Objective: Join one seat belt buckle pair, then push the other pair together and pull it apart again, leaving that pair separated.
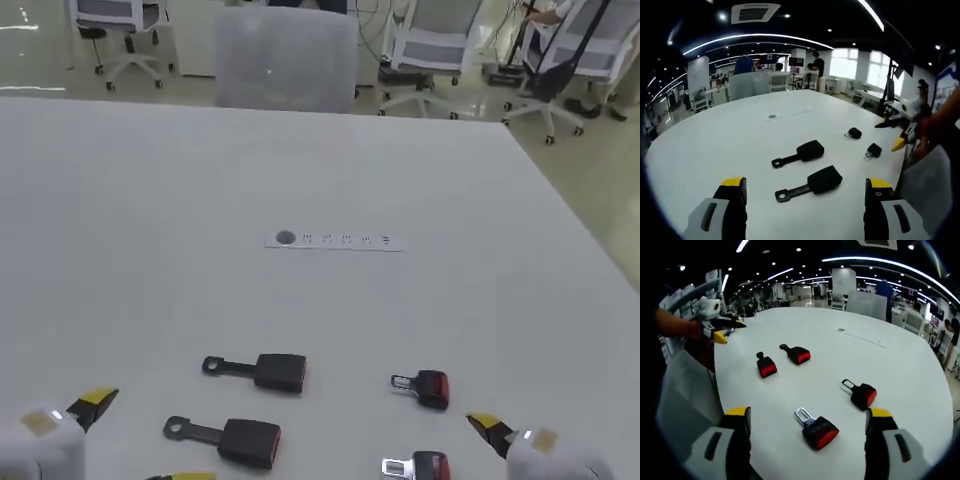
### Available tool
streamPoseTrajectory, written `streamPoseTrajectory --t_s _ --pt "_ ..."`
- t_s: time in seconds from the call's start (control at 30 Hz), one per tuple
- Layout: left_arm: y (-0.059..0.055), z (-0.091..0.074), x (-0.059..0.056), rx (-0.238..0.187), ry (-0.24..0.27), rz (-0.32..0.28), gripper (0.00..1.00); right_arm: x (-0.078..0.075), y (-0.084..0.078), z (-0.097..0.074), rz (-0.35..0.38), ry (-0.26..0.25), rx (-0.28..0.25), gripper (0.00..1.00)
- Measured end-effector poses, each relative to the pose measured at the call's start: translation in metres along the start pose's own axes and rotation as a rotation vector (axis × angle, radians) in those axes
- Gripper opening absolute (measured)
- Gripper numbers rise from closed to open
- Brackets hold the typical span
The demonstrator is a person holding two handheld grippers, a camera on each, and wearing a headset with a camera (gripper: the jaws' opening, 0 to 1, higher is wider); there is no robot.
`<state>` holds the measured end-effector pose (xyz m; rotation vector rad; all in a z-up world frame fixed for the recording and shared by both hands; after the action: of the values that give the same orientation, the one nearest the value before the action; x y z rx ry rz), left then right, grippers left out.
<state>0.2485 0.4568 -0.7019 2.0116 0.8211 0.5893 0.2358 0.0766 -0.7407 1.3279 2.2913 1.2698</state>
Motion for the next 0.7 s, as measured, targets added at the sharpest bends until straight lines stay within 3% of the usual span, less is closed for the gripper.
streamPoseTrajectory --t_s 0.13,0.4,0.7 --pt "-0.002 0.012 -0.001 0.0 -0.041 0.002 1.0 -0.004 -0.002 0.008 -0.028 0.044 0.042 0.94" --pt "-0.003 0.033 -0.007 0.02 -0.139 0.029 1.0 -0.016 -0.004 0.019 -0.055 0.085 0.11 0.9" --pt "-0.009 0.06 -0.013 0.052 -0.252 0.09 0.99 -0.021 -0.014 0.033 -0.116 0.189 0.239 0.87"
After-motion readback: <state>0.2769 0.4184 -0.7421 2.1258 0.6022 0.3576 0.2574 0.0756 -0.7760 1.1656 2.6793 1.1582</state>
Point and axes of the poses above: the centre of the closed fingertips' face, and the gripper's own axes: z roughly forward along the fingers, x roughly to its left, y roughly out of its top, the point moved 8 cm from there along -z, roughly backward along the fingers, and after that the axes turned 12 degrees about z, right-handed, at the moved point
